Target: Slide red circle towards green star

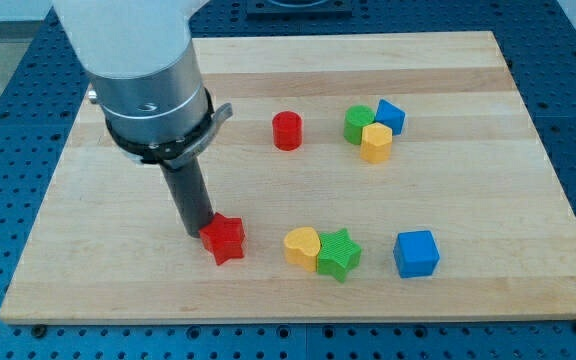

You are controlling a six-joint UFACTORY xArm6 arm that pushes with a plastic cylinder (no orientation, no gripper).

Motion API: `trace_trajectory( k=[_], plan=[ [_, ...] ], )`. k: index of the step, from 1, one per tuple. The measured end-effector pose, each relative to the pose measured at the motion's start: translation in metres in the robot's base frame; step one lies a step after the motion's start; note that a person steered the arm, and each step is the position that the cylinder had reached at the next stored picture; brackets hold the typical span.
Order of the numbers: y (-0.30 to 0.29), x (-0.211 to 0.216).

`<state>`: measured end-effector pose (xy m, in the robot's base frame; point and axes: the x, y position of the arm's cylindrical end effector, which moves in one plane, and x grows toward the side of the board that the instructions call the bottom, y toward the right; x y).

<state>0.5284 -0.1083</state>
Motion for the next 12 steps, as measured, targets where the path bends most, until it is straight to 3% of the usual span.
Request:
trace_trajectory(
  k=[4,7,9,12],
  plan=[
    [0.009,0.015],
    [-0.008,-0.089],
    [0.035,-0.154],
    [0.113,-0.128]
  ],
)
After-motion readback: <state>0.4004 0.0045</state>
